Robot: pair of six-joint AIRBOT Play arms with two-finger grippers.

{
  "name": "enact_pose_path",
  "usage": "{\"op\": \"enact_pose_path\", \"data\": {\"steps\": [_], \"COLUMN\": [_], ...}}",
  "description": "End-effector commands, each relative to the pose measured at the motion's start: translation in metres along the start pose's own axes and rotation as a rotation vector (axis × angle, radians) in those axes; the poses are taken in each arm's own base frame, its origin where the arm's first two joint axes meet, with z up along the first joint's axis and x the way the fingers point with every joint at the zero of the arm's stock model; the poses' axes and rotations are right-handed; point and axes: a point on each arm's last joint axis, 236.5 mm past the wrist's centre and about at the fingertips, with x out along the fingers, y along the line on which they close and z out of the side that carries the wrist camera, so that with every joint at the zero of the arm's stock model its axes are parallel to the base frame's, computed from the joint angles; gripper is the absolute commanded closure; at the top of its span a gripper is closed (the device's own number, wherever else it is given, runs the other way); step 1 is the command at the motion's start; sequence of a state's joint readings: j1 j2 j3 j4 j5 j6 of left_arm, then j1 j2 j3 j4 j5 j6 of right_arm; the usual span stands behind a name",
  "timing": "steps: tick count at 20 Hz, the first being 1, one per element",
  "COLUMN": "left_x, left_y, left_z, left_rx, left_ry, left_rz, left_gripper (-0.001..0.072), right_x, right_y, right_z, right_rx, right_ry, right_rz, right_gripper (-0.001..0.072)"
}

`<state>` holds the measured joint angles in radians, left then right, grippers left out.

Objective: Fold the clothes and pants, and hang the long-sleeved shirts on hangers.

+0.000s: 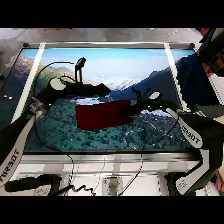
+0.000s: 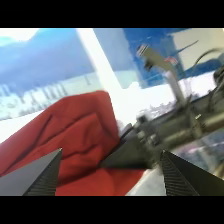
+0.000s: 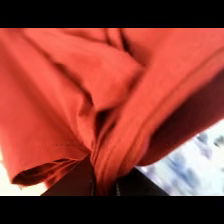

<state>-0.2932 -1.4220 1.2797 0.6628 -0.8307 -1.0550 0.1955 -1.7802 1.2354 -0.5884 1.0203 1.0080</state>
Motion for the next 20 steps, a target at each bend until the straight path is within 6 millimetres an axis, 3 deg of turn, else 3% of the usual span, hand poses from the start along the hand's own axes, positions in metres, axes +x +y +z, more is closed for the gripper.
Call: {"op": "enact_pose_path", "data": {"steps": [1,3,5,8,11,15,18,20], "left_x": [-0.043,-0.089,-0.139,-0.202,-0.236,-0.243,-0.243,-0.243], "left_y": [0.015,0.024,0.031,0.037,0.036,0.035,0.035,0.035], "left_z": [0.008,0.028,0.047,0.064,0.072,0.073,0.073,0.073], "left_rx": [0.17,0.24,0.298,0.352,0.356,0.357,0.357,0.357], "left_ry": [0.025,-0.039,-0.114,-0.206,-0.268,-0.28,-0.28,-0.28], "left_rz": [0.099,0.196,0.3,0.433,0.487,0.497,0.497,0.497], "left_gripper": [0.0002,0.0003,0.0014,0.0013,0.0013,0.0012,0.0012,0.0012], "right_x": [-0.046,-0.115,-0.194,-0.314,-0.422,-0.53,-0.586,-0.594], "right_y": [0.03,0.039,0.036,0.016,-0.011,-0.033,-0.044,-0.045], "right_z": [0.035,0.065,0.079,0.06,-0.002,-0.11,-0.2,-0.249], "right_rx": [-0.07,-0.073,-0.029,0.043,0.183,0.453,0.664,0.829], "right_ry": [-0.115,-0.26,-0.408,-0.587,-0.719,-0.872,-0.898,-0.883], "right_rz": [0.008,-0.043,-0.128,-0.34,-0.604,-0.936,-1.209,-1.266], "right_gripper": [0.0694,0.0693,0.0694,0.0693,0.0693,0.0692,0.0692,0.0692]}}
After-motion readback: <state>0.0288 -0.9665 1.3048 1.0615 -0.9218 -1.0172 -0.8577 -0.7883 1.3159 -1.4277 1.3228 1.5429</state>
